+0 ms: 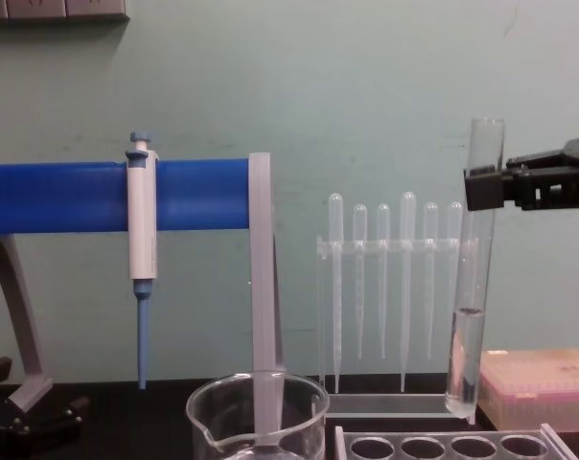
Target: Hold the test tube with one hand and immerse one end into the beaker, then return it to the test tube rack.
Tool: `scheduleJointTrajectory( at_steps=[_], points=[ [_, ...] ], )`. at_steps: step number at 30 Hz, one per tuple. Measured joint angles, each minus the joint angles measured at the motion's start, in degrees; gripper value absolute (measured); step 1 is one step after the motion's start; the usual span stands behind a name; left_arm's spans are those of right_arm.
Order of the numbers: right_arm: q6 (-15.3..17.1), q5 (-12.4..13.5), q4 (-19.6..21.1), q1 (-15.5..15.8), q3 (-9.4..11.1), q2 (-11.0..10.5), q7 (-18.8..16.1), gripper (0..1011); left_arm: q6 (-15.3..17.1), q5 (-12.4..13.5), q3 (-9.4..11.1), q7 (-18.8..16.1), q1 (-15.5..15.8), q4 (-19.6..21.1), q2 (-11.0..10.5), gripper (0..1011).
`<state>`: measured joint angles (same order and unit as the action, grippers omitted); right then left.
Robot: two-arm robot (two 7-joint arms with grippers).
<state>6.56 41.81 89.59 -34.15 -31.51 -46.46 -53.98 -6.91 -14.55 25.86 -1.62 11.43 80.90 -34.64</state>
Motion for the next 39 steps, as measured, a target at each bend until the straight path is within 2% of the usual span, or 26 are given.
scheduleJointTrajectory(
  at_steps=[14, 39],
  points=[
    [0.37, 0.69, 0.05, -2.40, -1.19, -0.18, 0.83, 242, 0.00, 0.00, 0.00, 0.00, 0.00, 0.00, 0.00, 1000],
    [0.35, 0.70, 0.05, -2.46, -1.23, -0.14, 1.03, 242, 0.00, 0.00, 0.00, 0.00, 0.00, 0.00, 0.00, 1000]
  ],
)
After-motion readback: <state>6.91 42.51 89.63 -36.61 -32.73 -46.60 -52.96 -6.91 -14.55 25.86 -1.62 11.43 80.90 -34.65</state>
